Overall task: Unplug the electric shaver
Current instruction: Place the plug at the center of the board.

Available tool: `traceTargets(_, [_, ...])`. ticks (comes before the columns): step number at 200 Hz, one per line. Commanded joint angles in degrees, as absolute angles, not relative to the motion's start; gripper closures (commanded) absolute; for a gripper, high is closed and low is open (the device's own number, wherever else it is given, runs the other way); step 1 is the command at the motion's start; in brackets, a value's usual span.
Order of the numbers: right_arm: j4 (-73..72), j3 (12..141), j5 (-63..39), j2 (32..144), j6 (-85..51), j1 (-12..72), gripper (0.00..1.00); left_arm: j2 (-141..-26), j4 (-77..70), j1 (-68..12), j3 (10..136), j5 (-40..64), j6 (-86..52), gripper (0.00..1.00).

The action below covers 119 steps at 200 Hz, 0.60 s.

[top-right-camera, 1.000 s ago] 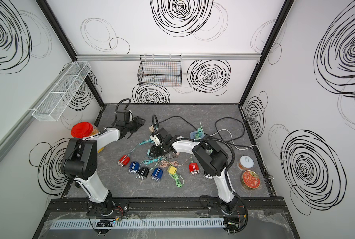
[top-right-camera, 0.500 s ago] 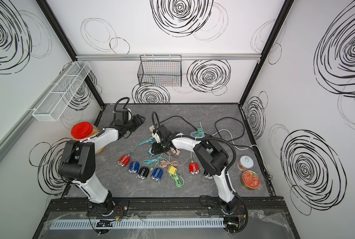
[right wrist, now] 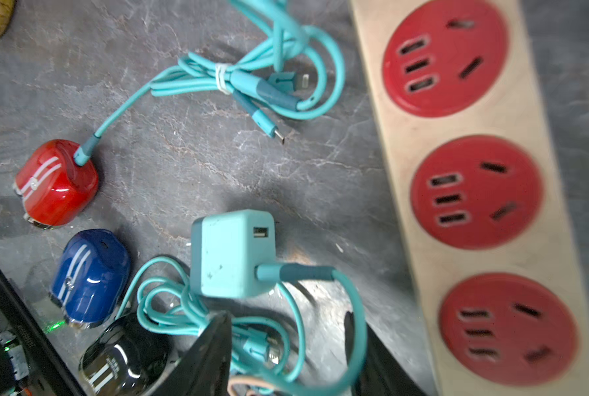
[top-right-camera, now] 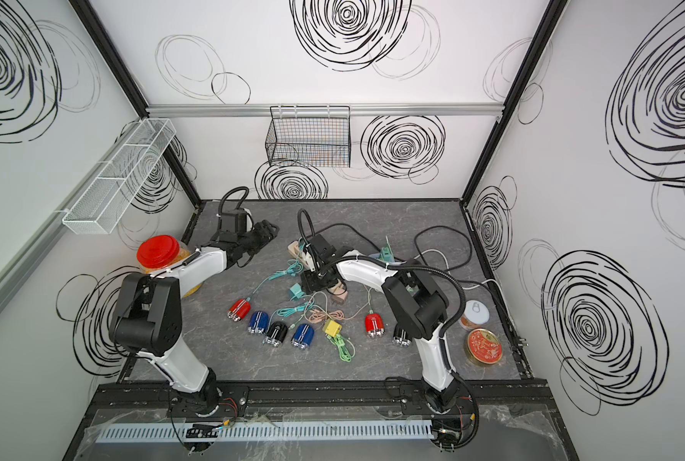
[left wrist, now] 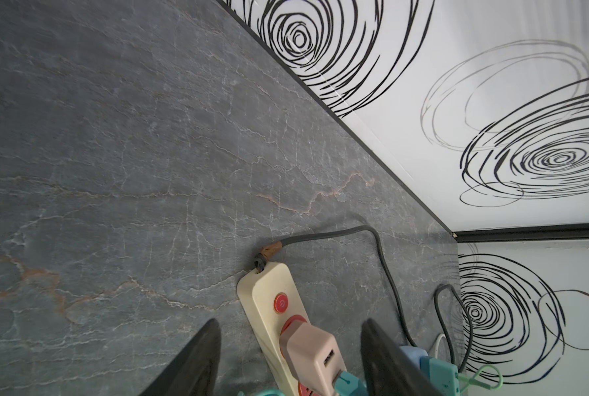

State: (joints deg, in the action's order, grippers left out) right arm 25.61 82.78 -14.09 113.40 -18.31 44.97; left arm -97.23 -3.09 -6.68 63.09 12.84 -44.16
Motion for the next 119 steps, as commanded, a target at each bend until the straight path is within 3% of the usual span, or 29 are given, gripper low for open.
traceTargets(1, [28.5, 82.2, -12.5, 107.0, -17.1, 43.6, 0.43, -93.3, -3.2, -7.3, 62.5, 9.9, -42.1, 0.32])
traceTargets(34, [29.5, 81.7, -11.4, 103.3, -17.4, 43.2, 0.43, -90.2, -1.2, -8.7, 61.0, 7.4, -40.1, 0.32])
traceTargets(97, [26.0, 80.6, -10.2, 97.4, -21.2, 44.4, 0.53, -79.8, 4.0, -14.6, 52.4, -5.4, -34.6, 0.35])
traceTargets(119, [23.6, 79.4, -10.2, 97.2, -23.3, 46.3, 0.52, -75.2, 4.9, -17.3, 47.6, -10.2, -34.3, 0.26])
